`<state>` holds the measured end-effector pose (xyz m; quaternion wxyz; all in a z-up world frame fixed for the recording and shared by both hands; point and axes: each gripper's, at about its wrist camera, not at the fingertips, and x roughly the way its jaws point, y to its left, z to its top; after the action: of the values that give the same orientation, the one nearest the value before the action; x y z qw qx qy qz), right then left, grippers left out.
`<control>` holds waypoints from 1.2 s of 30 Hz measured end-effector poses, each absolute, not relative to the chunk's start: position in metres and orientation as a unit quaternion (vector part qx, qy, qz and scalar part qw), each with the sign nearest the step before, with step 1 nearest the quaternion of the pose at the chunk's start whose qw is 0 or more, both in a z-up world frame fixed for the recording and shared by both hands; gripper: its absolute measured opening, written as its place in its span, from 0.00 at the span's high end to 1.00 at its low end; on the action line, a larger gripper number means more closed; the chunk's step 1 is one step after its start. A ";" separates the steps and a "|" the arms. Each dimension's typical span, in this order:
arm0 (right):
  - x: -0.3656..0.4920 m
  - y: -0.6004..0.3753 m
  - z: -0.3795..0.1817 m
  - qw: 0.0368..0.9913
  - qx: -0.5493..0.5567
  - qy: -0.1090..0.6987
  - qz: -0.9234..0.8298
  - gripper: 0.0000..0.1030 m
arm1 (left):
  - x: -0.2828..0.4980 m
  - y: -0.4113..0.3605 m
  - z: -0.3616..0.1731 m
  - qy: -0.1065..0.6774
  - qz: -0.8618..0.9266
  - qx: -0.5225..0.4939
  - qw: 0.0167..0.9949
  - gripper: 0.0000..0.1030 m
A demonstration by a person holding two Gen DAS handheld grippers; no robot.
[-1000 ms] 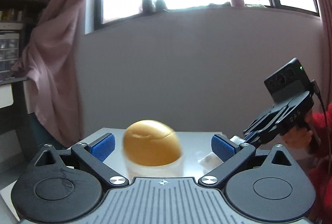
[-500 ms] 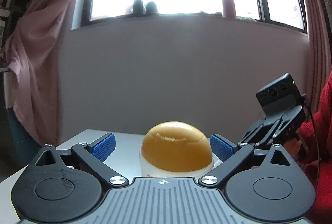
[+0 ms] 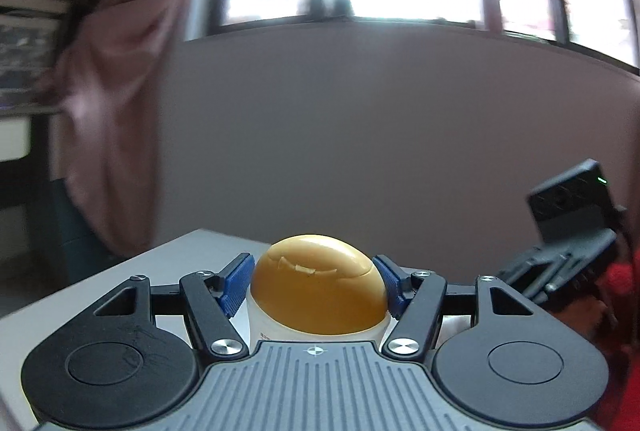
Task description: Clean container
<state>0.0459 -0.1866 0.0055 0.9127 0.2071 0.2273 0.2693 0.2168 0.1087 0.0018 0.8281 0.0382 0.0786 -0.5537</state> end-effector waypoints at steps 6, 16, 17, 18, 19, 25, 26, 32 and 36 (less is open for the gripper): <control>0.045 -0.185 0.008 0.915 0.206 0.214 0.274 0.94 | 0.186 0.095 0.007 0.109 -0.445 0.041 0.888 0.37; 0.051 -0.163 0.012 0.929 0.191 0.121 0.294 0.94 | 0.162 0.083 0.035 0.151 -0.359 0.026 0.921 0.37; 0.053 -0.160 0.013 0.931 0.185 0.112 0.294 0.94 | 0.161 0.082 0.037 0.151 -0.357 0.025 0.922 0.37; 0.056 -0.158 0.014 0.933 0.182 0.106 0.292 0.94 | 0.162 0.080 0.040 0.151 -0.356 0.024 0.922 0.37; 0.058 -0.156 0.014 0.934 0.181 0.101 0.290 0.94 | 0.162 0.079 0.041 0.152 -0.355 0.024 0.922 0.37; 0.074 -0.156 0.008 0.927 0.206 0.102 0.296 0.95 | 0.170 0.076 0.043 0.152 -0.352 0.019 0.923 0.37; 0.075 -0.158 0.006 0.924 0.214 0.105 0.299 0.95 | 0.172 0.076 0.043 0.152 -0.351 0.016 0.924 0.37; 0.082 -0.165 -0.007 0.909 0.241 0.134 0.312 0.95 | 0.177 0.075 0.041 0.151 -0.352 0.013 0.924 0.37; 0.084 -0.168 -0.015 0.902 0.250 0.154 0.317 0.95 | 0.182 0.076 0.041 0.154 -0.353 0.008 0.923 0.37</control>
<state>0.0836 -0.1680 -0.0153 0.9017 0.2503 0.1543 0.3169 0.1815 0.0756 0.0410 0.9227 0.0083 0.1541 -0.3533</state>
